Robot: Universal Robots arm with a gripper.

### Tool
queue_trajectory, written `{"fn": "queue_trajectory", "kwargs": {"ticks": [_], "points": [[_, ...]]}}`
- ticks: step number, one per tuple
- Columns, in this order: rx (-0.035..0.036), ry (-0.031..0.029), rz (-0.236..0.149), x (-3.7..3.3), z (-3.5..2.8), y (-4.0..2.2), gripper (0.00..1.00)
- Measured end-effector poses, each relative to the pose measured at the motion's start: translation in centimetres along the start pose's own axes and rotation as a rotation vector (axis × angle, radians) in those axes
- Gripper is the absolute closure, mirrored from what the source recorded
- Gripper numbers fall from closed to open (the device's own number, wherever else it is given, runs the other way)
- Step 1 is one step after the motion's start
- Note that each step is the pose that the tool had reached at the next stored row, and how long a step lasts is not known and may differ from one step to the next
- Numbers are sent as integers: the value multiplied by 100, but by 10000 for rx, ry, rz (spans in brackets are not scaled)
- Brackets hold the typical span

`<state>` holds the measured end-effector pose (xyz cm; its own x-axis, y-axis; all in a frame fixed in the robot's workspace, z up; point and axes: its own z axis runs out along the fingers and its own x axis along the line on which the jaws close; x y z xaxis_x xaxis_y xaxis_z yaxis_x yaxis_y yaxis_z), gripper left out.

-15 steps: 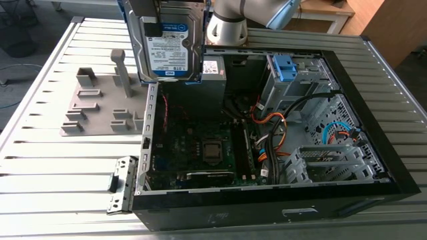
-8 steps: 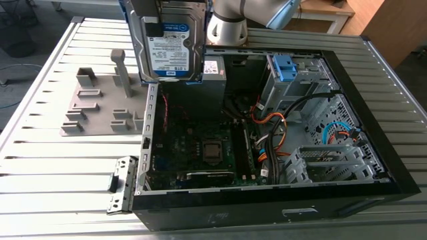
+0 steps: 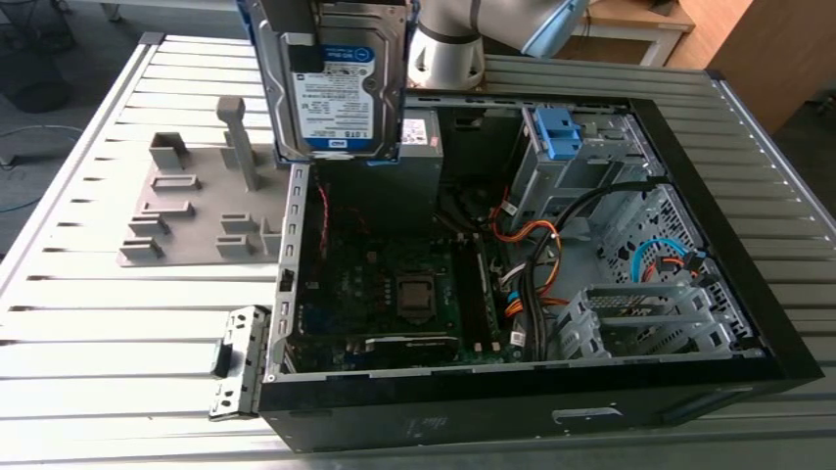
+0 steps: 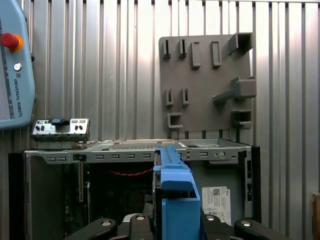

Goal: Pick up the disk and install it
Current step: 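Pick up the disk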

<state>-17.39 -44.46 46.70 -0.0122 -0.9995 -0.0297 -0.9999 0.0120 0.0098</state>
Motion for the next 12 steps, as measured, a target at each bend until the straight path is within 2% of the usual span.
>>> {"fn": "queue_trajectory", "kwargs": {"ticks": [12], "points": [[0, 0, -1, -1, -1, -38, 64]]}}
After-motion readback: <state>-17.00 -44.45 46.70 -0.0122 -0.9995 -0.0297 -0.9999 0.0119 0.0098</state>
